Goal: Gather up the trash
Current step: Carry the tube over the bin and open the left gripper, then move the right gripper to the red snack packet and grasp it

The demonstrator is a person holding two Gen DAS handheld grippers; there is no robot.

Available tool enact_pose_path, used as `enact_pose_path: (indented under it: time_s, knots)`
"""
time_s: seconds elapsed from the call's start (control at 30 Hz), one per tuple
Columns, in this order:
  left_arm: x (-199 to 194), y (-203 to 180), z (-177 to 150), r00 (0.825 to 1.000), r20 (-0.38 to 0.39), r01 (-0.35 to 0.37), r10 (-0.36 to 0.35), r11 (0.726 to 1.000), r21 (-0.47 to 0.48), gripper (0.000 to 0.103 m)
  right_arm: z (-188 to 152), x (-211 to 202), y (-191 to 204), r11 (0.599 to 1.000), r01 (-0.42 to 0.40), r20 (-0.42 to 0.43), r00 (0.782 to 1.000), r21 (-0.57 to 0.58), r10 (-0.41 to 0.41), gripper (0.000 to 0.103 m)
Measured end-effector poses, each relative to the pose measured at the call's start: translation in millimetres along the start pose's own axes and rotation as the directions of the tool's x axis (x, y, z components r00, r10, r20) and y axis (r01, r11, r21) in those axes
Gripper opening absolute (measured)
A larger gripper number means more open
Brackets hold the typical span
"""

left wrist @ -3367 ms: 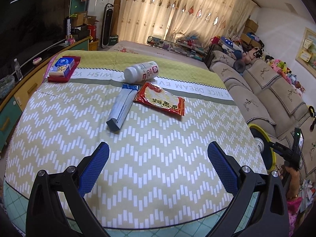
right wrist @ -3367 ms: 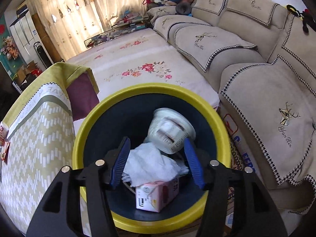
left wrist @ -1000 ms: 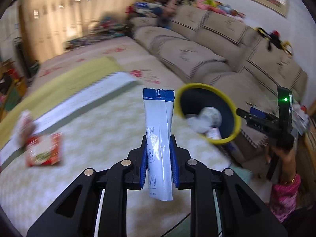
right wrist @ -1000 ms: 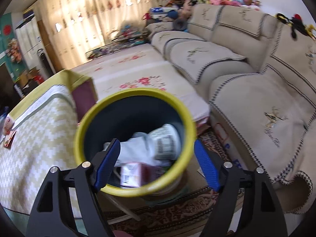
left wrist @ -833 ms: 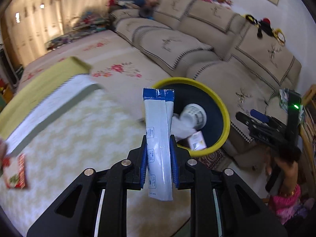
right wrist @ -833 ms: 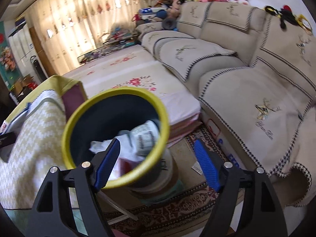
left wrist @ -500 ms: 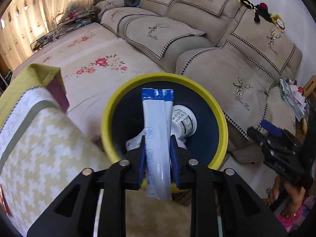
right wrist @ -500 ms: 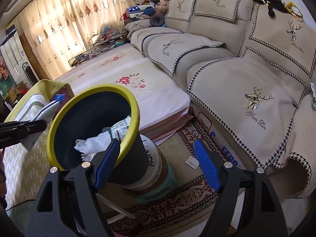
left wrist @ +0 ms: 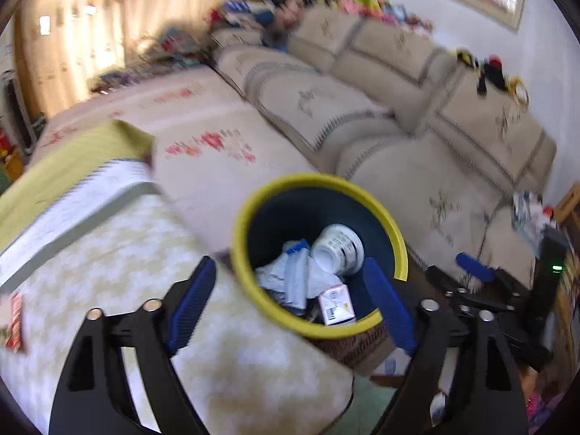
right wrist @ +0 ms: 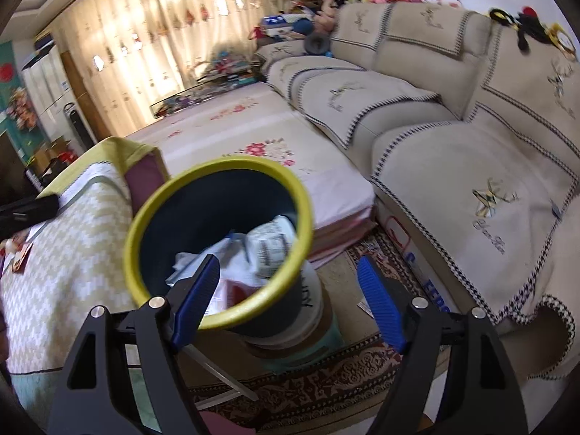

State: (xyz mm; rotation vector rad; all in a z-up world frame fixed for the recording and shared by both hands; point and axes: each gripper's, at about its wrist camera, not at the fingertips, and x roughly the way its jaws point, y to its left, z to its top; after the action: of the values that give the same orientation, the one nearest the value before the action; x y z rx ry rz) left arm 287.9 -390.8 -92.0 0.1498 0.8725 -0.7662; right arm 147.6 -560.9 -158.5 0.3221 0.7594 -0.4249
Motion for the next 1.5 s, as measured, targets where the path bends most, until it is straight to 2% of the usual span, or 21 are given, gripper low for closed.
enact_pose_path:
  time_s: [0.03,0.1,0.17,0.27,0.47,0.6,0.77,0.93,1.0,1.13,1.37,1.5]
  knots:
    - [-20,8,-6,0.999,0.038,-0.018,0.018,1.000,-0.013,0.094,0,0,7,1.000,-0.008,0.000,1.000,-0.013,0.008,0.075]
    - [-56,25,-17,0.993,0.100,-0.051,0.056,0.997,-0.049,0.098,1,-2,23,0.999,-0.027,-0.004,1.000,-0.045,0.027,0.075]
    - [-89,44,-31,0.984,0.152,-0.074,0.089,0.992,-0.102,0.098,2,-4,37,0.997,-0.042,-0.003,0.999,-0.071,0.042,0.075]
    - [-145,80,-62,0.957,0.227,-0.135,0.181,0.970,-0.205,0.098,5,-8,66,0.990,-0.073,-0.001,0.997,-0.119,0.073,0.076]
    - [-216,142,-121,0.890,0.242,-0.290,0.386,0.889,-0.353,0.098,6,-14,129,0.966,-0.139,-0.012,0.990,-0.219,0.140,0.077]
    - [-242,172,-152,0.866,0.221,-0.331,0.449,0.845,-0.421,0.098,5,-17,177,0.938,-0.200,-0.033,0.980,-0.283,0.199,0.077]
    - [-264,196,-179,0.845,0.212,-0.350,0.491,0.807,-0.475,0.098,6,-13,250,0.868,-0.345,-0.118,0.939,-0.357,0.324,0.078]
    - [-277,207,-193,0.824,0.212,-0.367,0.526,0.779,-0.508,0.098,4,-2,325,0.785,-0.451,-0.215,0.892,-0.424,0.396,0.078]
    - [-280,213,-199,0.818,0.204,-0.376,0.538,0.769,-0.516,0.098,0,5,355,0.747,-0.486,-0.257,0.874,-0.455,0.413,0.078]
    - [-282,228,-210,0.817,0.183,-0.380,0.547,0.749,-0.543,0.098,-10,22,402,0.685,-0.519,-0.319,0.855,-0.511,0.410,0.078]
    - [-276,247,-217,0.828,0.161,-0.368,0.537,0.737,-0.567,0.098,-31,42,463,0.579,-0.502,-0.351,0.864,-0.643,0.361,0.078]
    - [-270,257,-221,0.836,0.149,-0.358,0.528,0.731,-0.580,0.098,-29,52,478,0.549,-0.498,-0.352,0.866,-0.671,0.355,0.078]
